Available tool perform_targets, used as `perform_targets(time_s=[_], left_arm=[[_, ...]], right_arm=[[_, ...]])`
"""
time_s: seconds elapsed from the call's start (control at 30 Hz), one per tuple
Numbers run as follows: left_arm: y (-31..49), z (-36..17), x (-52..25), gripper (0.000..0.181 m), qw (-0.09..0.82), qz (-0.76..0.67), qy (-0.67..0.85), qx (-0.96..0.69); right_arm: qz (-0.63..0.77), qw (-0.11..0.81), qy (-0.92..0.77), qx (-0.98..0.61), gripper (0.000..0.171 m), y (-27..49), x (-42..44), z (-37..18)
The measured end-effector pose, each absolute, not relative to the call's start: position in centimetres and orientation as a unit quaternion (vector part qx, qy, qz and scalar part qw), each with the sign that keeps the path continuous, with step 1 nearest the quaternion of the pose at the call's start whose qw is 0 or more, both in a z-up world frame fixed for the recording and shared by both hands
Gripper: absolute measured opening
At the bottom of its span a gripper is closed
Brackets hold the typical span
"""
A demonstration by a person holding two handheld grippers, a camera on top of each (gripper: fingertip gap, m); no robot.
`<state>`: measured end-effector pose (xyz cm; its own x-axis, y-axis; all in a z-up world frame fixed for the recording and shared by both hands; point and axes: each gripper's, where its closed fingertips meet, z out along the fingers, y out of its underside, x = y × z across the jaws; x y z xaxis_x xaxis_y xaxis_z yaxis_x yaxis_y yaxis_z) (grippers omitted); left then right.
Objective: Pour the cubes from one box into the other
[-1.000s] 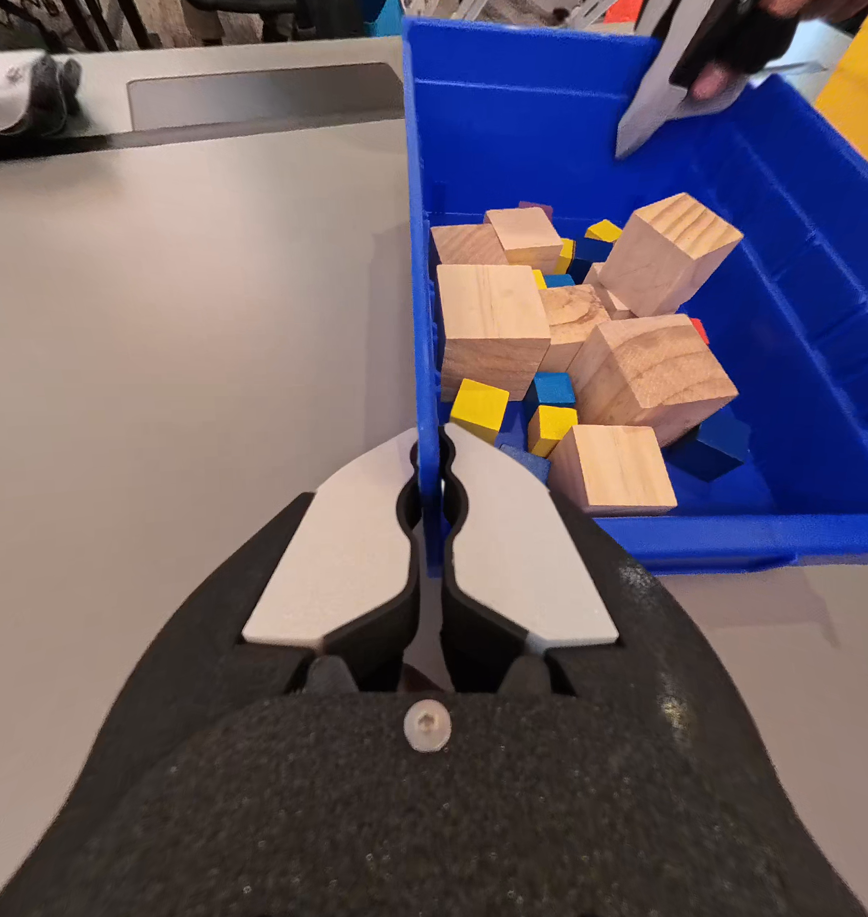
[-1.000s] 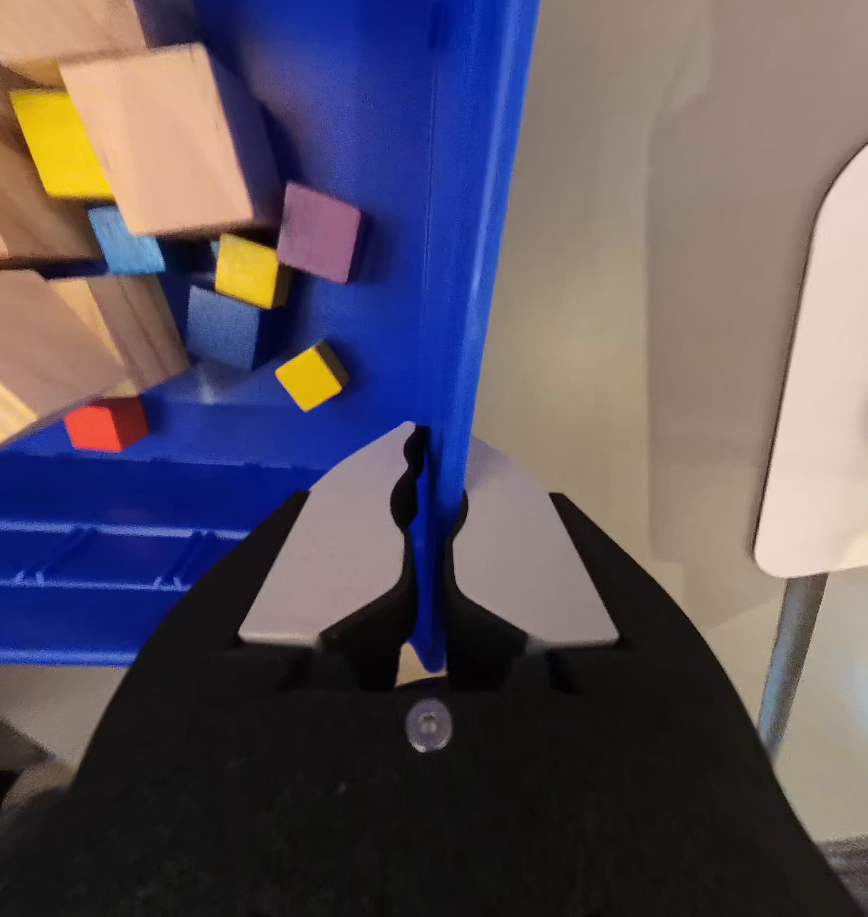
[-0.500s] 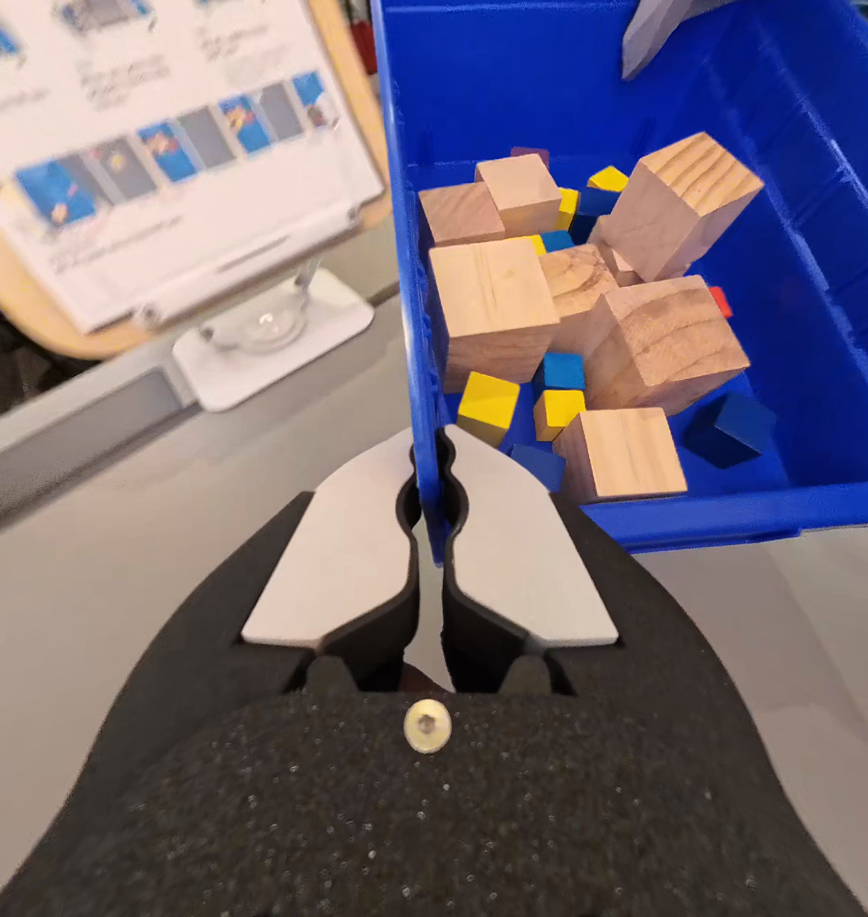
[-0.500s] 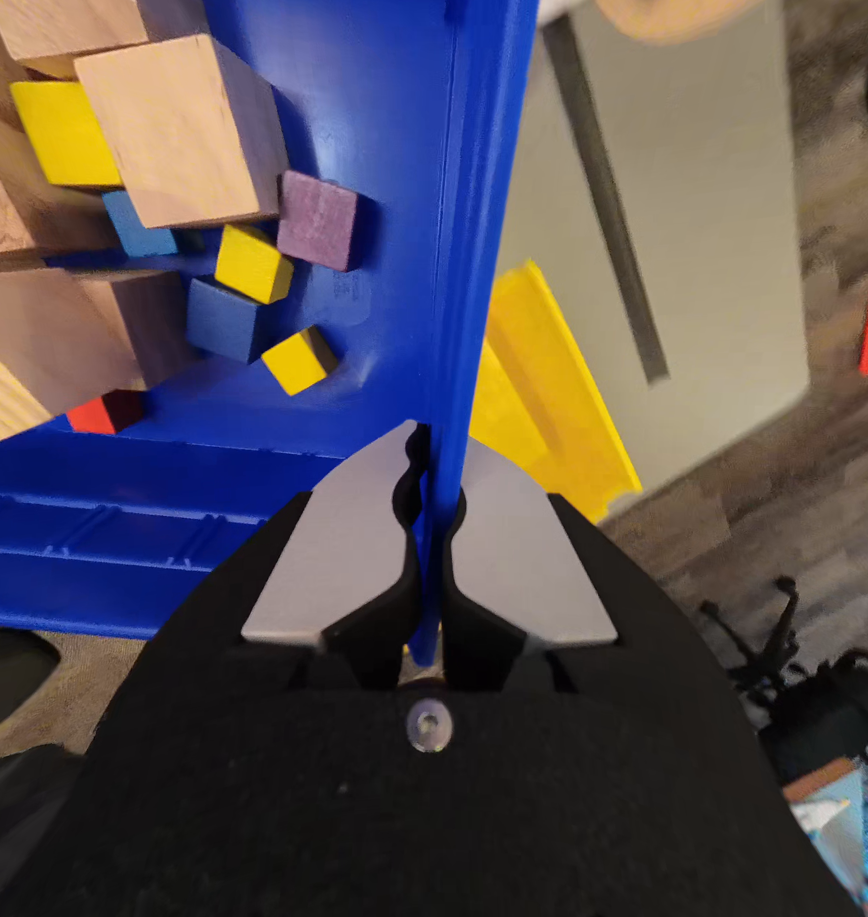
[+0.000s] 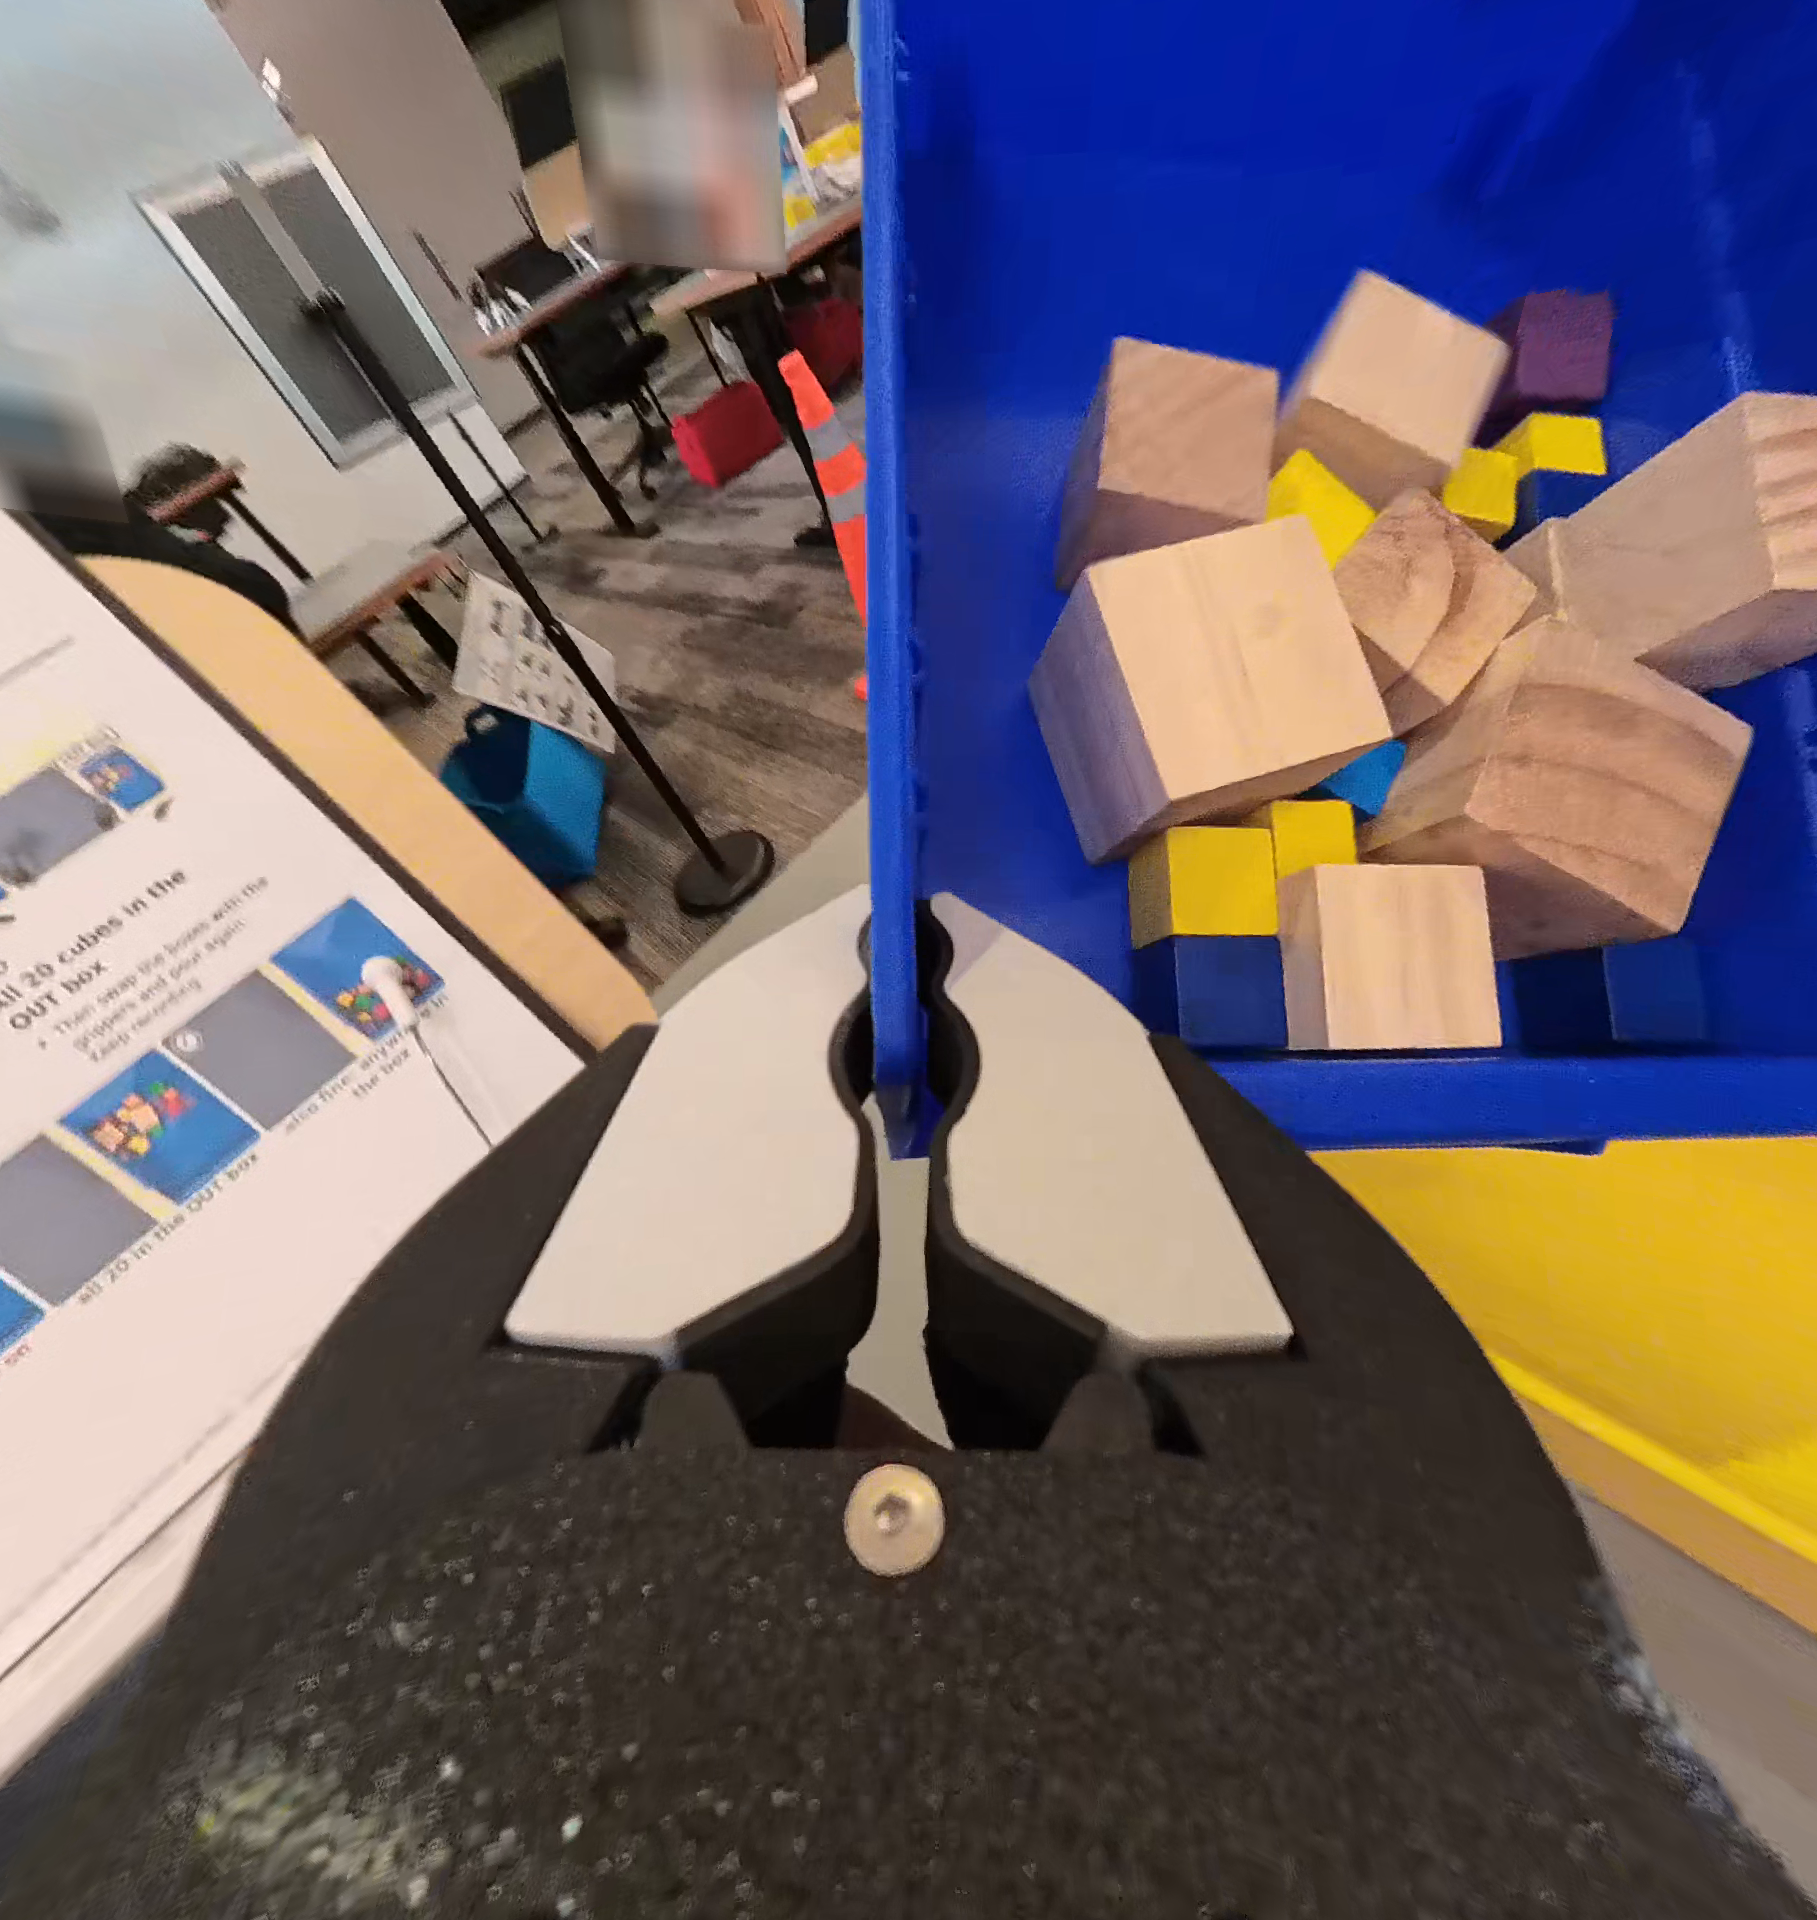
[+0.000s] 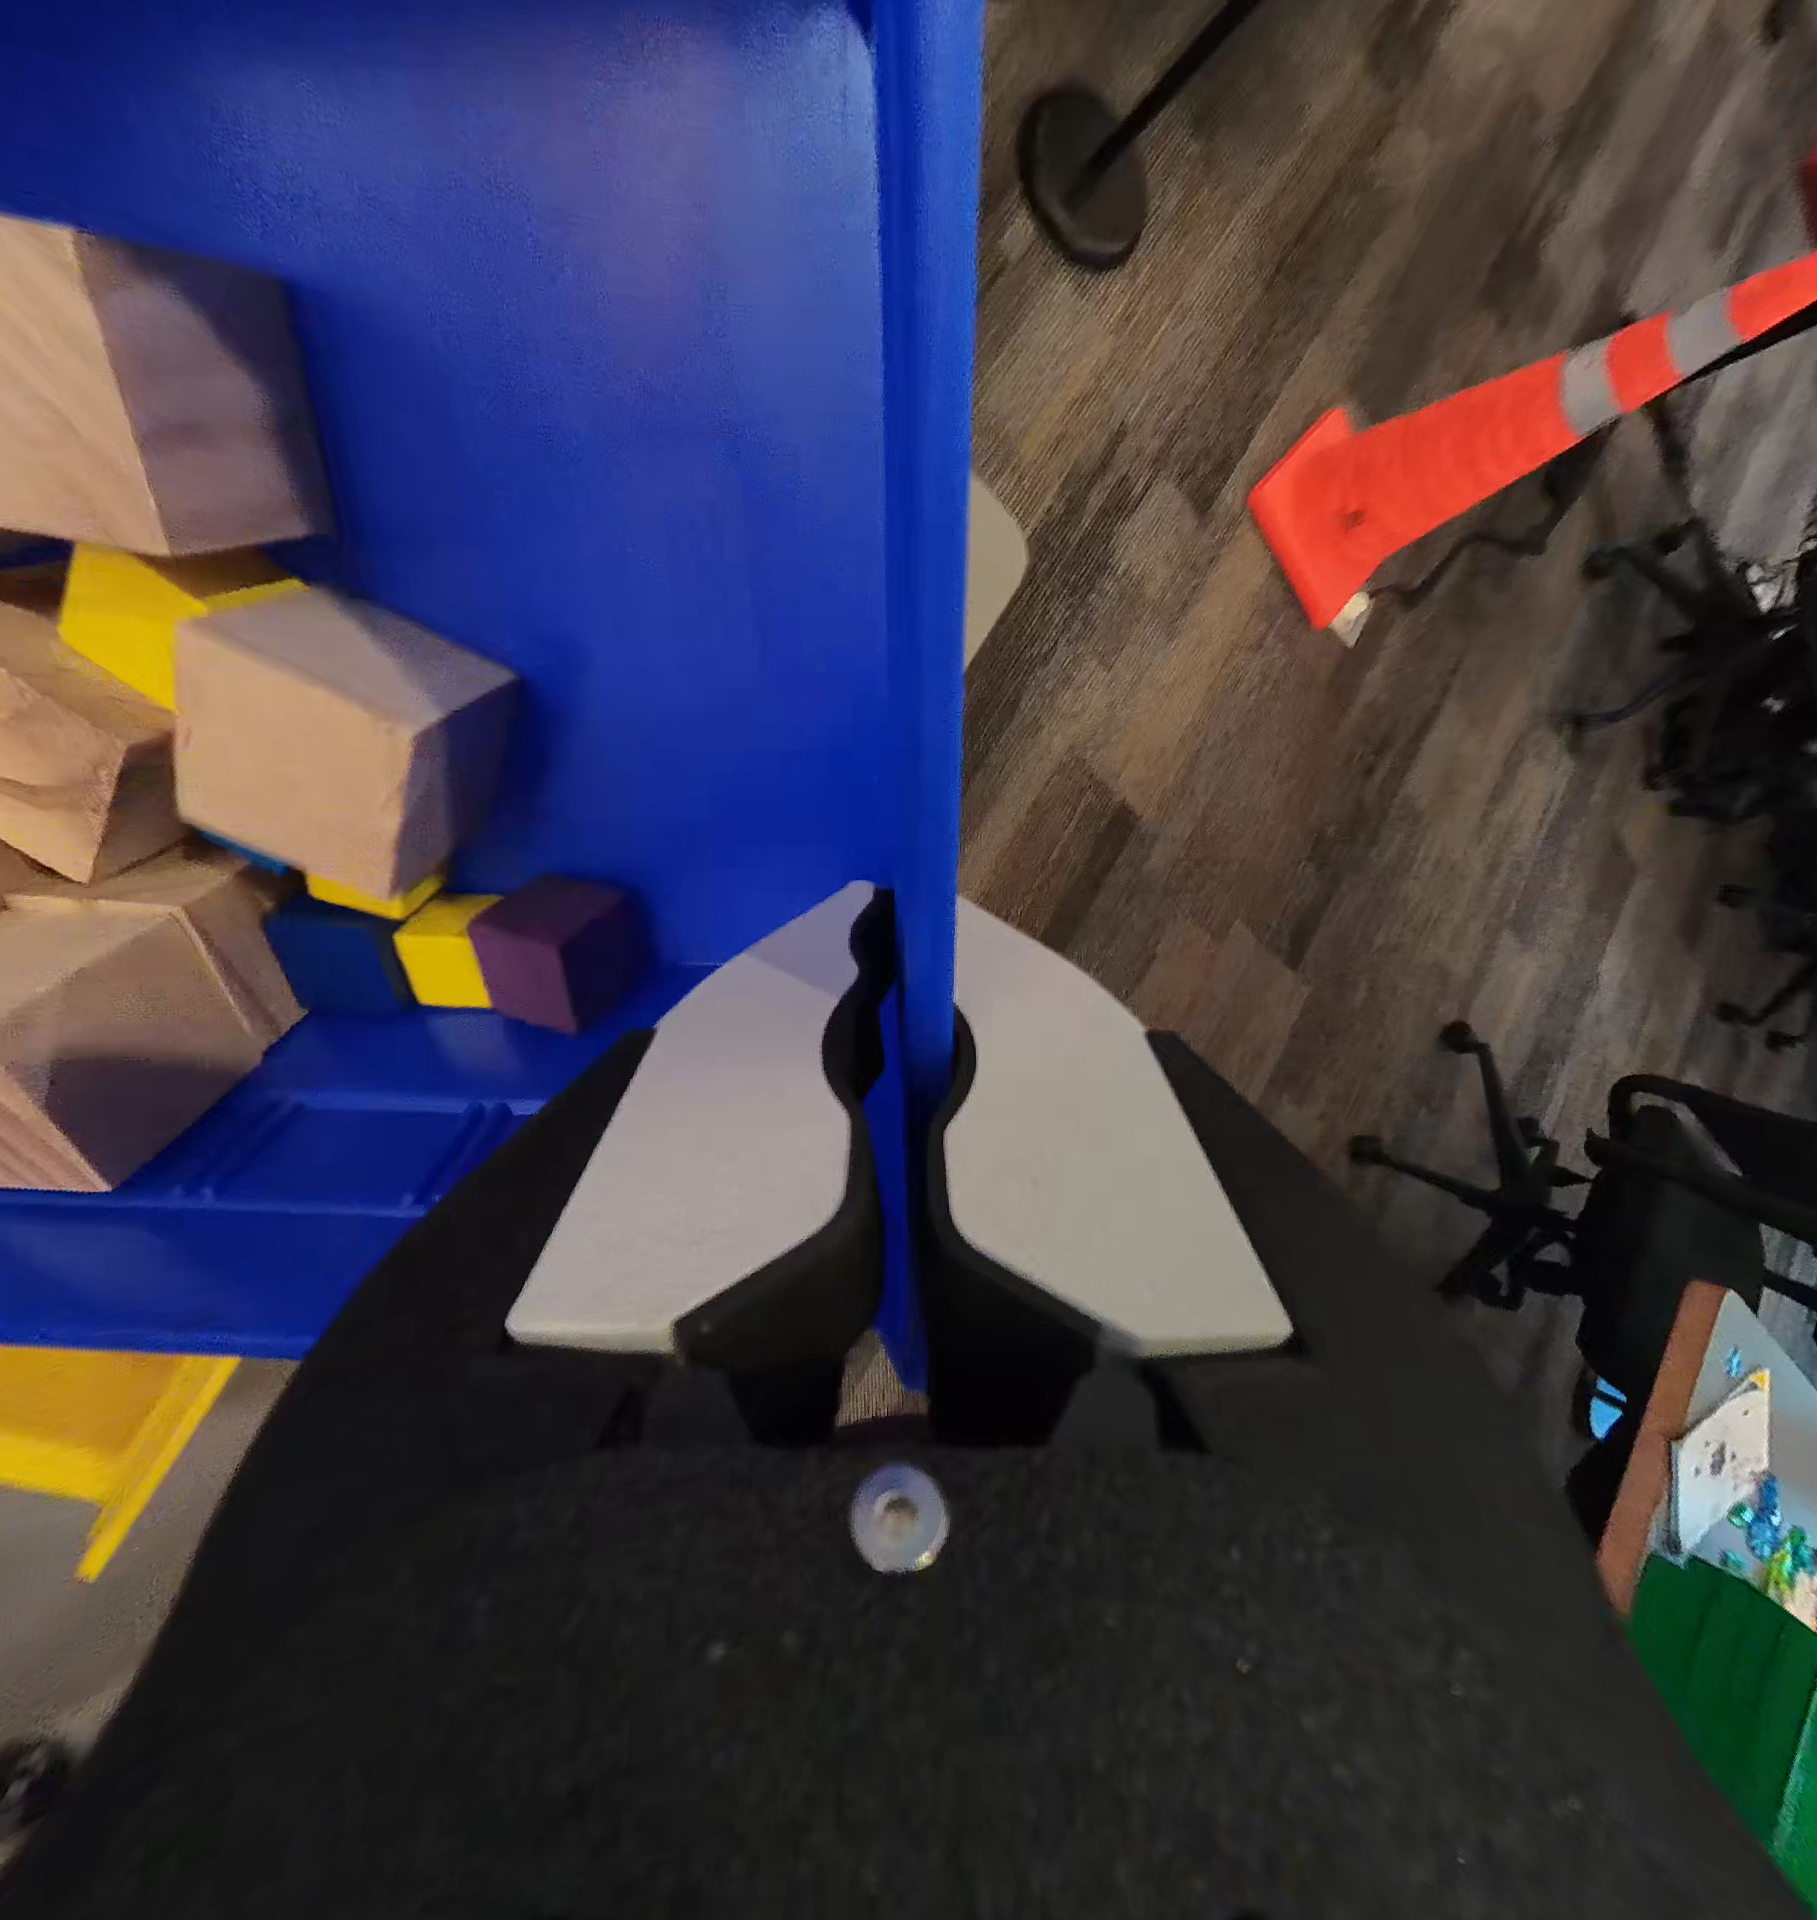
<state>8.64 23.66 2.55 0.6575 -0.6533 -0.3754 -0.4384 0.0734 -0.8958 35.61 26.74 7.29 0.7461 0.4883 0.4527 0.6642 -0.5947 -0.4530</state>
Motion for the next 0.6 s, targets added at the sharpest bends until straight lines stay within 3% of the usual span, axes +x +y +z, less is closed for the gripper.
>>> perform_targets(time_s=[0.6], left_arm=[[23.1,0.8,8.4,0.002,0.795,0.073,0.351,-0.49]], right_arm=[[-0.25,0.62,-0.241,-0.704,0.004,22.6,34.8,9.3]])
